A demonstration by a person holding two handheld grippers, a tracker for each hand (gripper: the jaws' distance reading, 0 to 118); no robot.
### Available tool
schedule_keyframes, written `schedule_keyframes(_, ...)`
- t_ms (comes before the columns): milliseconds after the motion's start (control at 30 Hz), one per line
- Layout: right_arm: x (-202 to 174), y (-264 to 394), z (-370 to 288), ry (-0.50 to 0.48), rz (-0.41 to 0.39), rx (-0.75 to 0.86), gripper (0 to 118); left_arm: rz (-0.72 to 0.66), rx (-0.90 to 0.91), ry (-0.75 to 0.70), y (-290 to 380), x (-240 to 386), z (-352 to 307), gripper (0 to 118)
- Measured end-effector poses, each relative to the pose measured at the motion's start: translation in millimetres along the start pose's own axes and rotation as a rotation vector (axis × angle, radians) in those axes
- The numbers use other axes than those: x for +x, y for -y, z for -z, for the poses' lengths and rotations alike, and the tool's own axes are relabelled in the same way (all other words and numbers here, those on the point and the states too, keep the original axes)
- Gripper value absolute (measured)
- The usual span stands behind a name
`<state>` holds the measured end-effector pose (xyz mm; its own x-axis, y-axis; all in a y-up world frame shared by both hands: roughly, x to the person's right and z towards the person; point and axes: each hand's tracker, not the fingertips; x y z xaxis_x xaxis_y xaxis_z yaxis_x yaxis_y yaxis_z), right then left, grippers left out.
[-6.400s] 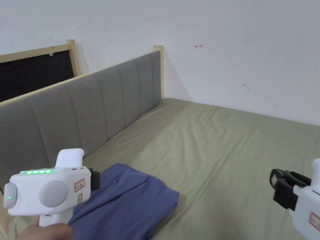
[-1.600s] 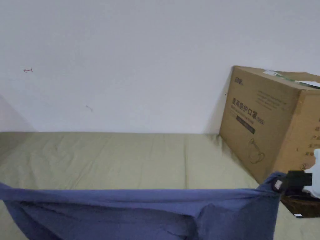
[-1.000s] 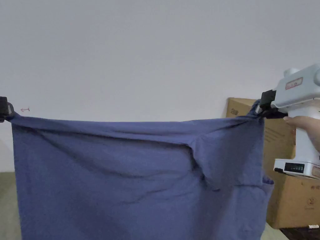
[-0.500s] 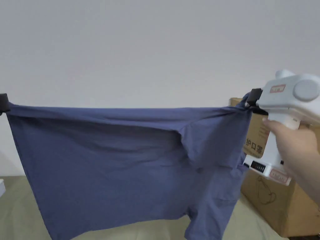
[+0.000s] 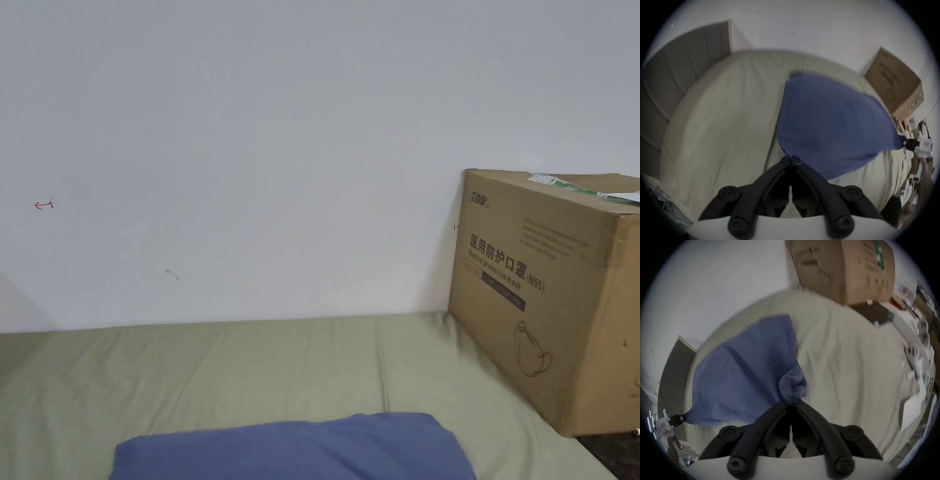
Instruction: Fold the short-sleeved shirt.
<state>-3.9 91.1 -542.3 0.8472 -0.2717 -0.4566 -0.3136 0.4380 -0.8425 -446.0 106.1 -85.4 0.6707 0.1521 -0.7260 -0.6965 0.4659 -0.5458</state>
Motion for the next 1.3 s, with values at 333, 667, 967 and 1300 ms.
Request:
schedule_keyframes(333, 40.4, 102.1, -83.5, 0.049, -0.150, -0.148, 0, 0.172, -0.225, 0.039, 83.4, -7.5, -65.7, 0)
schedule_keyframes(667, 43.7, 130.9, -100.1, 0.071, -0.074, -0.152, 27, 0.142, -0.167, 0.066, 90.9, -4.2, -93.5, 45)
schedule_keyframes(967, 0.1, 109.8, -145.5, -0.039, -0.115, 0.088, 112, 0.150, 0.196, 0.214, 62.8, 55.3, -139.4, 101)
schedule_keyframes(1300, -63.7, 74.6, -171.2, -0.141, -0.107, 0.376, 0, 0.235, 0.358, 0.207, -28.9, 113.4, -119.4, 0)
